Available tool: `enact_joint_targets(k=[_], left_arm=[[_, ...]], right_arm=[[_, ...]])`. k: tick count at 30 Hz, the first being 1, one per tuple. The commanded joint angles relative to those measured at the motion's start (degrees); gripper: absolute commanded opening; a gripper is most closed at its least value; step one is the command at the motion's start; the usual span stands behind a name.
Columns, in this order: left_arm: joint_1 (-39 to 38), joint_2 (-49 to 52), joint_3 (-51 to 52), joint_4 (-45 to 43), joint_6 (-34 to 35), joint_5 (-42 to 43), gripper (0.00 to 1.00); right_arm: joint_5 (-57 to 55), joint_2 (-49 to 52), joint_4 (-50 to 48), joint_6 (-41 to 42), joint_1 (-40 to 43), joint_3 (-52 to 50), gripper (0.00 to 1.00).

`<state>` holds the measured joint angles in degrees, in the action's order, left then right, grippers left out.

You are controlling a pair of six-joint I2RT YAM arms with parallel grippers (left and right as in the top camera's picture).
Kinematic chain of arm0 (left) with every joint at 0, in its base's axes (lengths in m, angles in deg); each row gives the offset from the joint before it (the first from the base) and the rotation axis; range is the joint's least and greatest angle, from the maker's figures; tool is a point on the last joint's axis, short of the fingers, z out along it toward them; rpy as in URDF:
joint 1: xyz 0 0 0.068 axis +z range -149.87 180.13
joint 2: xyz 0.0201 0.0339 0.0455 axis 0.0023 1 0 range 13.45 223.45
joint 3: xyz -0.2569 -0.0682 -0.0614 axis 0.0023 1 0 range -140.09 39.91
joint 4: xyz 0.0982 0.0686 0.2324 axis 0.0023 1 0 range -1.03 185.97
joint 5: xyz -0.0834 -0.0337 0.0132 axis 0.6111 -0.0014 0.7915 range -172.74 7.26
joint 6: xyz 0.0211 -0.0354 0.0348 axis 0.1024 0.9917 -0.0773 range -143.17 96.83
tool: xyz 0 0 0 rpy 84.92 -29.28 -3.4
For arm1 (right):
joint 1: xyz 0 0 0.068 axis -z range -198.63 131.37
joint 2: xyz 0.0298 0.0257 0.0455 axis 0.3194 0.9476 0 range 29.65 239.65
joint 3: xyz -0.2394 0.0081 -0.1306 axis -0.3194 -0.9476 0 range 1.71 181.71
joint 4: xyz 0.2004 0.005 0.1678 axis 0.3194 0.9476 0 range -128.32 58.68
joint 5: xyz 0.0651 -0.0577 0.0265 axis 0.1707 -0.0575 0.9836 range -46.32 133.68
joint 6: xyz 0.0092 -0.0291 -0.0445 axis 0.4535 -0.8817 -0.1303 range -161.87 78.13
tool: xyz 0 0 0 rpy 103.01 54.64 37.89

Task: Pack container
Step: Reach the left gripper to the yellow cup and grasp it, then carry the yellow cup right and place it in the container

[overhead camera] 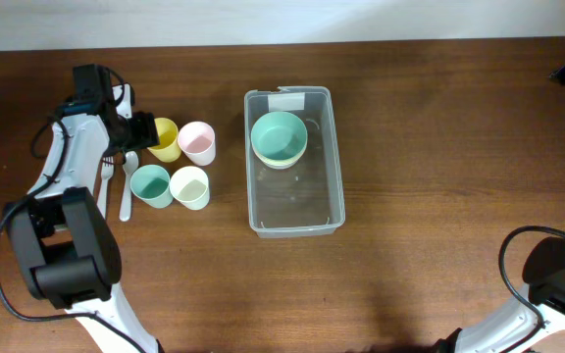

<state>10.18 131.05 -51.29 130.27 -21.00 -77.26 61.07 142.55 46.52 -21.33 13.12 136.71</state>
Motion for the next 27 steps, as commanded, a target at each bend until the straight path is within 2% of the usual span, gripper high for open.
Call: enact_joint_targets(k=[1,3,6,10,11,16,21,27], left_arm=[[2.6,2.9,-1.0,-0.6,3.2,3.1,0.68],[3.7,4.6,-1.0,-0.9,3.2,7.0,0.64],[5.2,7.1,-1.0,-1.5,3.2,11.4,0.44],[5.9,7.0,-1.9,-1.8,3.2,11.5,0.29],[5.9,7.0,-2.9,-1.2,3.2,11.5,0.22],[5.9,6.4,-9.9,3.4,2.5,11.5,0.13],[4.9,1.5,-23.5,13.2,1.2,14.0,0.06],[-2.0,-5.1,-25.5,15.4,-0.7,13.0,0.01]], right_arm=[[-0.1,0.3,-0.2,-0.1,0.2,0.1,0.99],[-0.1,0.3,-0.2,-0.1,0.2,0.1,0.99],[-0.1,0.3,-0.2,-0.1,0.2,0.1,0.99],[-0.1,0.3,-0.2,-0.1,0.2,0.1,0.99],[-0.1,0.3,-0.2,-0.1,0.2,0.1,0.99],[-0.1,0.3,-0.2,-0.1,0.2,0.1,0.99],[-0.1,0.3,-0.2,-0.1,0.2,0.1,0.99],[-0.1,0.3,-0.2,-0.1,0.2,0.1,0.99]])
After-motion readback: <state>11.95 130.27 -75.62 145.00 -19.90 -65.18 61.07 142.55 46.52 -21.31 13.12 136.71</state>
